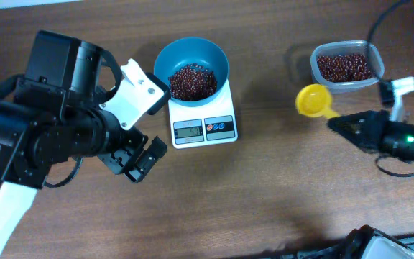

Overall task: Scoop item into bowl and weigh 50g on scale
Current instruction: 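Carry the empty scoop with the right gripper to the table's right side, then lower the scoop onto the table and open the right gripper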

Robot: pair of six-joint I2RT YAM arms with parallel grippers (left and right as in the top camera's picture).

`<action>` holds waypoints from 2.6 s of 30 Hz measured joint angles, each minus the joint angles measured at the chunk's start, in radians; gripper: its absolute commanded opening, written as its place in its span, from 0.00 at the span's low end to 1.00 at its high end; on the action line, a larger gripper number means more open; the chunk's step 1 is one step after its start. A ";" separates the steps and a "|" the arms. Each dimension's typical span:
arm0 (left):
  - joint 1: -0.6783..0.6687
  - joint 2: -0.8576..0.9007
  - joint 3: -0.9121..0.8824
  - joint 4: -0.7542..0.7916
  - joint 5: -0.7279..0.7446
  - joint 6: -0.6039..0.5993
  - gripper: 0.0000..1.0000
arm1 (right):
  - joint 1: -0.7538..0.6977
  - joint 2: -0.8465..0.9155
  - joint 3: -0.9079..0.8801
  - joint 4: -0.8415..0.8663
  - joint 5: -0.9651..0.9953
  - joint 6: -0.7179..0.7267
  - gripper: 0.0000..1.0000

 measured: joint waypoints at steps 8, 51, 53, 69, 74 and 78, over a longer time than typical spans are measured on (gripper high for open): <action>0.000 0.000 0.000 0.000 0.000 0.000 0.99 | -0.211 0.000 -0.010 -0.178 -0.002 -0.089 0.04; 0.000 0.000 0.000 0.000 0.000 0.000 0.99 | -0.212 -0.004 -0.331 0.234 0.081 -0.006 0.99; 0.000 0.000 0.000 0.000 0.000 0.000 0.99 | -0.212 -0.004 -0.331 0.232 0.131 -0.003 0.99; 0.000 0.000 0.000 0.000 0.000 0.000 0.99 | -0.212 -0.004 -0.295 0.385 0.518 0.293 0.99; 0.000 0.000 0.000 0.000 0.000 0.000 0.99 | -0.212 -0.079 -0.228 0.322 0.536 0.301 0.99; 0.000 0.000 0.000 0.000 0.000 0.000 0.99 | -0.212 -0.249 -0.160 0.221 0.533 0.300 0.99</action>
